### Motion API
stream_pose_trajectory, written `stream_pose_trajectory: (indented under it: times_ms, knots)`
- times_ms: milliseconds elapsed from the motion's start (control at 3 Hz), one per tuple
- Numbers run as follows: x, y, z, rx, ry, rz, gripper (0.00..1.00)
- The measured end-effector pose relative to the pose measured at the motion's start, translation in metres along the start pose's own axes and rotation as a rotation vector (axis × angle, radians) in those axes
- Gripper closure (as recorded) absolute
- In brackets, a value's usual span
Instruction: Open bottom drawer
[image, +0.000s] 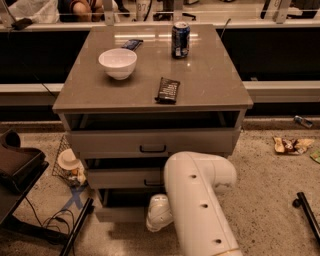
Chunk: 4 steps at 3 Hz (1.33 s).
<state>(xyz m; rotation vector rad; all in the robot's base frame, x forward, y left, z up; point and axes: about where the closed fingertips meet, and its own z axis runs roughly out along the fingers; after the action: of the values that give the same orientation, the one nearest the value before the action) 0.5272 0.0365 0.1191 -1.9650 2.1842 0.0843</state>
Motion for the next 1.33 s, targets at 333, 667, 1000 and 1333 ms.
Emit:
stream_pose_trajectory:
  times_ms: [333,667,1000,1333]
  knots:
    - [0.0027,0.0039,-0.0053,0.001,-0.001,0.005,1.0]
    - [0.003,0.0051,-0.006,0.001,-0.001,0.005,1.0]
    - [0.0031,0.0051,-0.0061,0.001,-0.001,0.006,1.0]
    - [0.0098,0.0131,-0.0129,0.002,0.009,0.017,1.0]
